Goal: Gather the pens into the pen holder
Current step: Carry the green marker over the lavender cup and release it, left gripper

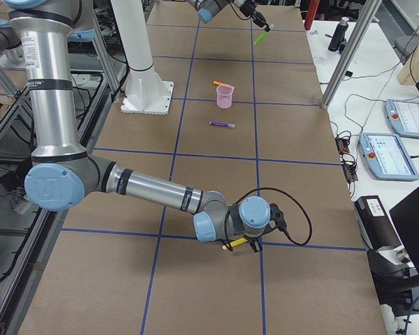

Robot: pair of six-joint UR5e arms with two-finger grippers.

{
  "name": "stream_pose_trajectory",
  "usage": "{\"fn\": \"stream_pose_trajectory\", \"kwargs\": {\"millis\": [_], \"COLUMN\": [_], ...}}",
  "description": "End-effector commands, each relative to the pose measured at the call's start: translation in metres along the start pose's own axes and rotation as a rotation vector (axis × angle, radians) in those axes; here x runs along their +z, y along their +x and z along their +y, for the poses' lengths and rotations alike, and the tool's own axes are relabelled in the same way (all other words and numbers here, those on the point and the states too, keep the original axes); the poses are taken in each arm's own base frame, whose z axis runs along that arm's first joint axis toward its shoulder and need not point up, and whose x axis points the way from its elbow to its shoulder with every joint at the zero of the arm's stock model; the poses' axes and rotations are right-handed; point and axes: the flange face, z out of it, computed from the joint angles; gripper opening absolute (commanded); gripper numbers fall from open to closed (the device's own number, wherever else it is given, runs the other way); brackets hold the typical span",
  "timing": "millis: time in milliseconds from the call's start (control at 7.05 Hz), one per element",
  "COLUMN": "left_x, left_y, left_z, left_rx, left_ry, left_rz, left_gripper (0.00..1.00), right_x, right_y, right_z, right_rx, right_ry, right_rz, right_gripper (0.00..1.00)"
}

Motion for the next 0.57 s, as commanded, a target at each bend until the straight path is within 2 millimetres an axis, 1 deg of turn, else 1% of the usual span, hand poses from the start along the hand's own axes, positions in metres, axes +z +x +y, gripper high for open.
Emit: {"fn": "stream_pose_trajectory", "kwargs": {"millis": [0, 142, 284, 426], "left_x": [-0.01, -0.016, -0.014, 0.001], "left_y": [0.078, 0.123, 0.158, 0.173], "left_z": [0.068, 0.101, 0.105, 0.115], "left_rx": [-0.006, -0.039, -0.055, -0.05], "left_ry": [0.048, 0.057, 0.064, 0.056], "left_rz": [0.044, 0.073, 0.1, 0.094], "left_gripper": [0.0, 0.0, 0.0, 0.0], "right_x": [-0.007, -0.014, -0.02, -0.025], "right_y": [-0.005, -0.01, -0.01, -0.013], "right_z": [-0.008, -0.013, -0.015, -0.019], "right_rx": [0.003, 0.021, 0.032, 0.042], "right_ry": [0.015, 0.032, 0.041, 0.037], "right_rz": [-0.005, -0.016, -0.013, -0.022], "right_gripper": [0.0, 0.0, 0.0, 0.0]}}
